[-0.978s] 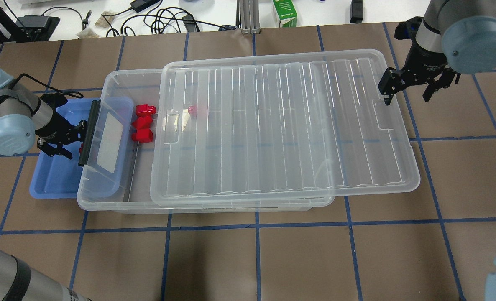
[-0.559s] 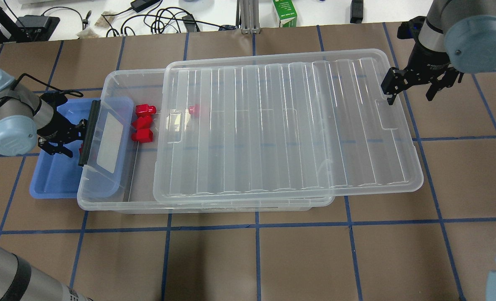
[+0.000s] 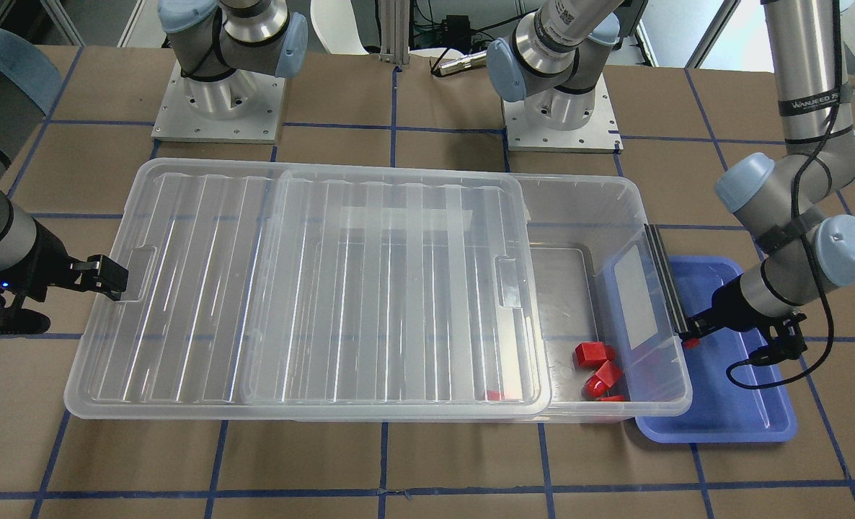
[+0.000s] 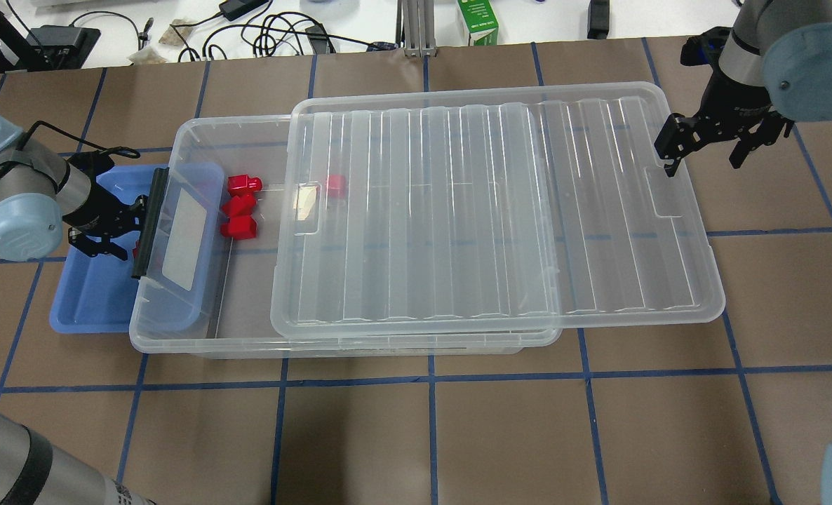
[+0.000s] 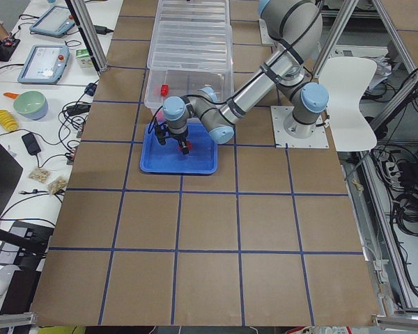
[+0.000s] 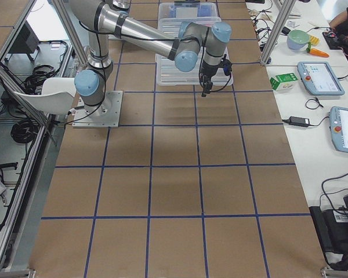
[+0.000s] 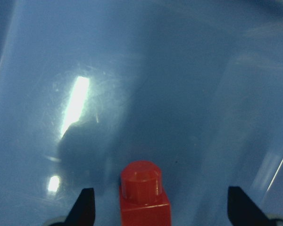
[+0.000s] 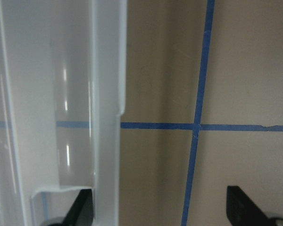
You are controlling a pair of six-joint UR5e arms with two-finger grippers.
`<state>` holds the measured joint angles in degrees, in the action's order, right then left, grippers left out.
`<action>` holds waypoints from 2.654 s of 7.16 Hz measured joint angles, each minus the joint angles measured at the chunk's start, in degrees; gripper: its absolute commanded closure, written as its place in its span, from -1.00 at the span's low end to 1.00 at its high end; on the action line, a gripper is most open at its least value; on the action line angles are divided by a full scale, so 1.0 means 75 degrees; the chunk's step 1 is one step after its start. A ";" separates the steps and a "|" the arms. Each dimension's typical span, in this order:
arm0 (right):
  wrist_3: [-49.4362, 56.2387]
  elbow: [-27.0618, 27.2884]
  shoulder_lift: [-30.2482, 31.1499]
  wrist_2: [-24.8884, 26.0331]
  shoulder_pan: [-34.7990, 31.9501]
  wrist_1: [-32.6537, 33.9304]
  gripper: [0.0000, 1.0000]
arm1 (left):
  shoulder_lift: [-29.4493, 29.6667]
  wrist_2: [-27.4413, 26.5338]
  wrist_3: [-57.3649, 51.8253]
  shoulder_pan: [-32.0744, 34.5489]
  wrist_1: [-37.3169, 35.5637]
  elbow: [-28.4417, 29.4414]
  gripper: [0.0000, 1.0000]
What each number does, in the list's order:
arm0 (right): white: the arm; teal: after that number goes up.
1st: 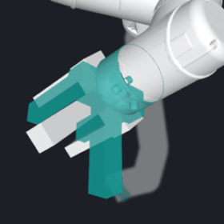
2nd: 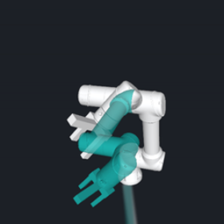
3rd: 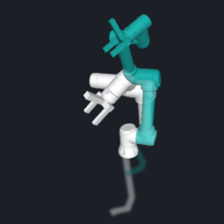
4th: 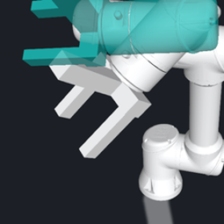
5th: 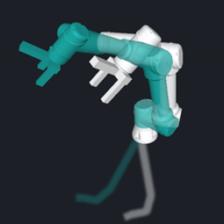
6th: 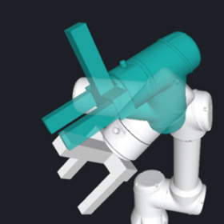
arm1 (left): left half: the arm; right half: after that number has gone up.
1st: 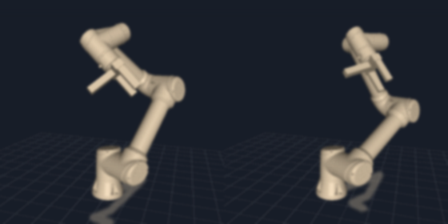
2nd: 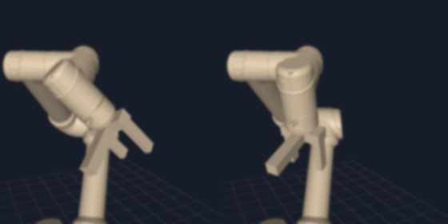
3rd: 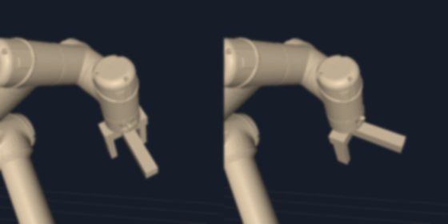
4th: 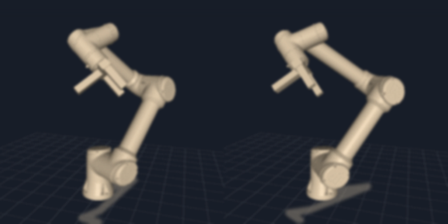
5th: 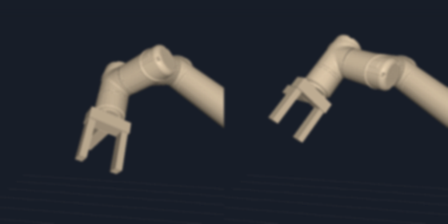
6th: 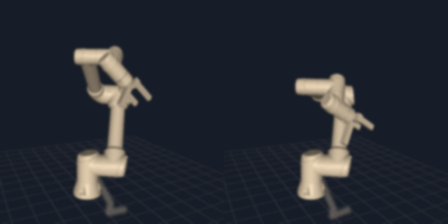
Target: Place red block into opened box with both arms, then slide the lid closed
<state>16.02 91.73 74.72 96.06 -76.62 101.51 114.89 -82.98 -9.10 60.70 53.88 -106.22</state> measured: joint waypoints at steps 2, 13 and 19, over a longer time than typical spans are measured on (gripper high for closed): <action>0.0016 -0.0006 0.0001 0.0009 0.0013 0.0006 -1.00 | 0.0025 -0.0009 0.0006 0.0002 0.0002 0.0003 0.58; -0.0052 -0.0266 0.0210 -0.0056 0.0107 -0.0158 -1.00 | -0.1236 -0.0388 -0.0016 0.0092 0.4179 0.2845 0.82; -0.0096 -0.0273 0.1300 -0.0038 0.0103 -0.1040 -1.00 | -0.1915 -0.0378 0.1335 0.2563 0.4487 0.2492 0.72</action>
<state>15.29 89.68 84.47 95.77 -75.85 93.72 100.53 -85.82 0.91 79.93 87.53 -87.53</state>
